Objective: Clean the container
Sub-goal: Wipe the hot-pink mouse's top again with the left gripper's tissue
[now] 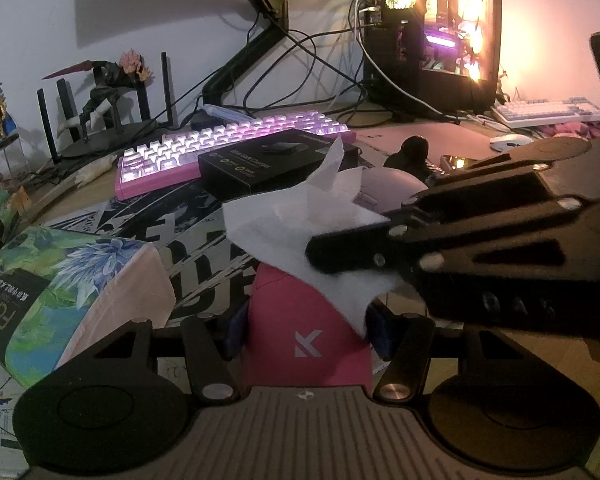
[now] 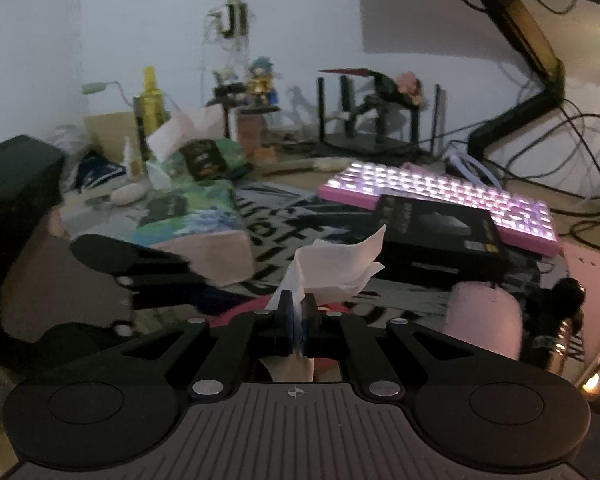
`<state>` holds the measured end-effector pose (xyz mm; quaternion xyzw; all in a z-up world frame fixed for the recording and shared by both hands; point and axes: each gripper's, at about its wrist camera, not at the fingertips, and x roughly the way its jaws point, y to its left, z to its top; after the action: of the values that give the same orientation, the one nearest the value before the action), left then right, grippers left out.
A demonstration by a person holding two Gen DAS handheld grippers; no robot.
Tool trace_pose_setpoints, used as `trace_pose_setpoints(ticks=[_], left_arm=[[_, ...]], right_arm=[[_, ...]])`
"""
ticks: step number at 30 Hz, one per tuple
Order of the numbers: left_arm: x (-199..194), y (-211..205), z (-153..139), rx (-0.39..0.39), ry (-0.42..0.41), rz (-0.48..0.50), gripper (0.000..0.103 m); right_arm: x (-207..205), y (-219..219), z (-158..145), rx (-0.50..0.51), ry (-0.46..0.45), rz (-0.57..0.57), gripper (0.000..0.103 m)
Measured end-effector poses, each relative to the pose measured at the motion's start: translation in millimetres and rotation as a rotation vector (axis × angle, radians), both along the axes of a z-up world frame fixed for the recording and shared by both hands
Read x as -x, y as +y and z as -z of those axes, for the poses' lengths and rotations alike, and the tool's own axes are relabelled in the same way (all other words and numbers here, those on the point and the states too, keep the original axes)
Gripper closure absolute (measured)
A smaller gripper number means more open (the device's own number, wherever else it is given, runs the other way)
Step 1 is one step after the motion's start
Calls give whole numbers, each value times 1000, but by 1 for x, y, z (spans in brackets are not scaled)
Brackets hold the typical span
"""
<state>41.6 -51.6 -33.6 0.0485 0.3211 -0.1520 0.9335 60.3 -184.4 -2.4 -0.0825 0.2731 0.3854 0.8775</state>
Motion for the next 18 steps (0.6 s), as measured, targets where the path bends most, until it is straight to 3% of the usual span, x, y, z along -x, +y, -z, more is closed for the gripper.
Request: trace_pose_setpoints(ticks=[18], left_arm=[[0, 0, 0, 0, 0, 0, 44]], right_arm=[[-5, -9, 3, -5, 2, 25, 98]])
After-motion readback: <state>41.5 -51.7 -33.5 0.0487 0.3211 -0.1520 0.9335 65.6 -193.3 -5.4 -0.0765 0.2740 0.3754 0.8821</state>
